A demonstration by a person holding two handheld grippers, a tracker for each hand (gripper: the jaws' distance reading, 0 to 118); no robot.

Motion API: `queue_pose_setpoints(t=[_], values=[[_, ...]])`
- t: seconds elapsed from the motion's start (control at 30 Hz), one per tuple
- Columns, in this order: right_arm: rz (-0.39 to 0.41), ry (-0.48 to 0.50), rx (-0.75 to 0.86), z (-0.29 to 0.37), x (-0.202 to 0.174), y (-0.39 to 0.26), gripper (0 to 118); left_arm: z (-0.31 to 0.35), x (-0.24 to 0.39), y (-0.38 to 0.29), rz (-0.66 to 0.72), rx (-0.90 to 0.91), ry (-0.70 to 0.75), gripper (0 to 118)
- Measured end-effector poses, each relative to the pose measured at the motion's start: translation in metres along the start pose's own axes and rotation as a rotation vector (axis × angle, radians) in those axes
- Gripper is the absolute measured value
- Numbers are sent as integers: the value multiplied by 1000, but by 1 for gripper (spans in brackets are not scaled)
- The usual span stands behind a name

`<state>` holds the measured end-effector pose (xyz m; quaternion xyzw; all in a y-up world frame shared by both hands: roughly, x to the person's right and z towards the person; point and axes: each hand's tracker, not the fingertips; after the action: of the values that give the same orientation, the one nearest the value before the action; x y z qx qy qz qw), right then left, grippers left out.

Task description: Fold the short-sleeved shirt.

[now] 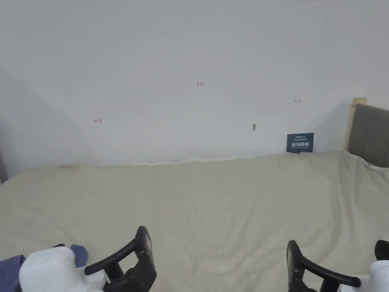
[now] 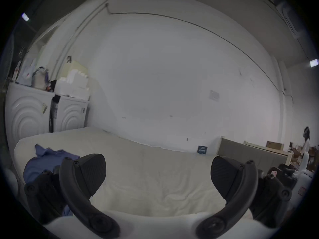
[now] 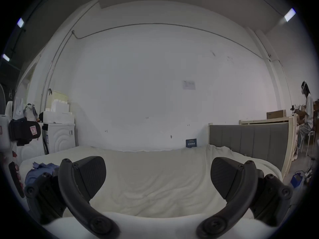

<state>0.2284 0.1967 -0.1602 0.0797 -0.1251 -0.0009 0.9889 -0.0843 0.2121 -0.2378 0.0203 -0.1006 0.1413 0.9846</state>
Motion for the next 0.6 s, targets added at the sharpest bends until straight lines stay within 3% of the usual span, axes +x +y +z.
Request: queue_pose_setpoints(t=[0.13,0.27,0.6], values=[[-34,-8,-77,-2,1,-7,118,0,0,-3,-52,-31,100,118],[-94,17,-92,-4,3,-9,118,-3,0,-2,-59,-66,89,118],[-72,10,-126,-9,5,-9,118,-3,9,-7,-200,-73,151,118]])
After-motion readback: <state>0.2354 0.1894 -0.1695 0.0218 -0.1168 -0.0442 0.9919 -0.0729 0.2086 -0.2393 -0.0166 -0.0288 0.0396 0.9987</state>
